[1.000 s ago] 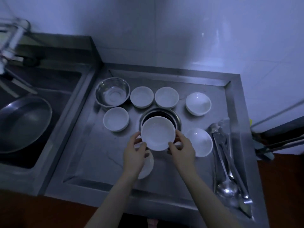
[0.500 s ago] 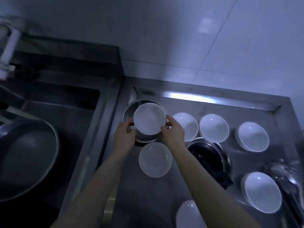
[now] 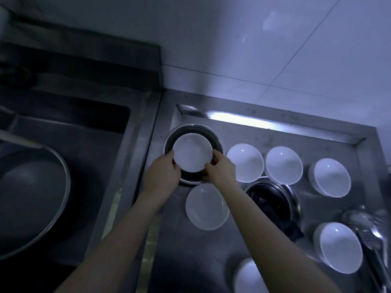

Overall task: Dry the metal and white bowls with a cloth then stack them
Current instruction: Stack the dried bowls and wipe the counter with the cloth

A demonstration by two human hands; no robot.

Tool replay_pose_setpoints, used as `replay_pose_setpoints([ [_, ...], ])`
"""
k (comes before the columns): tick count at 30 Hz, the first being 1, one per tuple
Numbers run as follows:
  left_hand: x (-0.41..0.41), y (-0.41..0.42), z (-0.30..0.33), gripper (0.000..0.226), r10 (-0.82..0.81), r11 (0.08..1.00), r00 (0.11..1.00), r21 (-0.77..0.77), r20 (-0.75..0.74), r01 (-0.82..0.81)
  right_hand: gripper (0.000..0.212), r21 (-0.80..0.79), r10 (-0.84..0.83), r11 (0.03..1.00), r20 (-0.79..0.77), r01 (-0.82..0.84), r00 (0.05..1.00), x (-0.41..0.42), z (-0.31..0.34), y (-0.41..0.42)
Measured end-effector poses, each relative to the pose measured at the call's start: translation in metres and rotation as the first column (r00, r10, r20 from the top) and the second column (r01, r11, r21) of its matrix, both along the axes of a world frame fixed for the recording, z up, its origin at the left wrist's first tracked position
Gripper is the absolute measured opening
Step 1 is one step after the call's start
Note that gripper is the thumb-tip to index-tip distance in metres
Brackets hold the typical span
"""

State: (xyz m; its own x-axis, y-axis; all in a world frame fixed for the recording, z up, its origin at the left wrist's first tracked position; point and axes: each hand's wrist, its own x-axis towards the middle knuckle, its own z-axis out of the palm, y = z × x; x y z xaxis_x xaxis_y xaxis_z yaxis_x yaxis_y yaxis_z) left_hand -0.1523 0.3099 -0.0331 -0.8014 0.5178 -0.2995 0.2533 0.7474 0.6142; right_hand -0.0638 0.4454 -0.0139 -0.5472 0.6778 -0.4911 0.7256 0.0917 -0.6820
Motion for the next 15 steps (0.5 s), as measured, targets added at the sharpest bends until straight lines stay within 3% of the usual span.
replay_pose_setpoints([
  [3,0.017,-0.007,0.011,0.039,0.083,0.991,0.996,0.105,-0.01,-0.082,0.04,0.023,-0.032,0.999,-0.099,0.034,0.995,0.02,0.011,-0.007],
  [7,0.07,-0.023,0.024,0.029,0.123,0.966,0.991,0.221,0.051,-0.131,0.04,0.059,-0.039,0.997,-0.177,0.05,0.983,0.089,0.022,-0.014],
  [11,0.16,-0.038,0.018,0.023,0.066,0.972,0.978,0.208,0.198,-0.107,0.036,0.2,0.039,0.98,-0.087,-0.021,0.995,0.2,0.028,-0.016],
  [15,0.263,-0.047,0.004,0.028,0.097,0.982,0.927,0.119,0.362,-0.149,0.042,0.177,0.058,0.981,0.09,-0.074,0.994,0.307,0.012,-0.013],
])
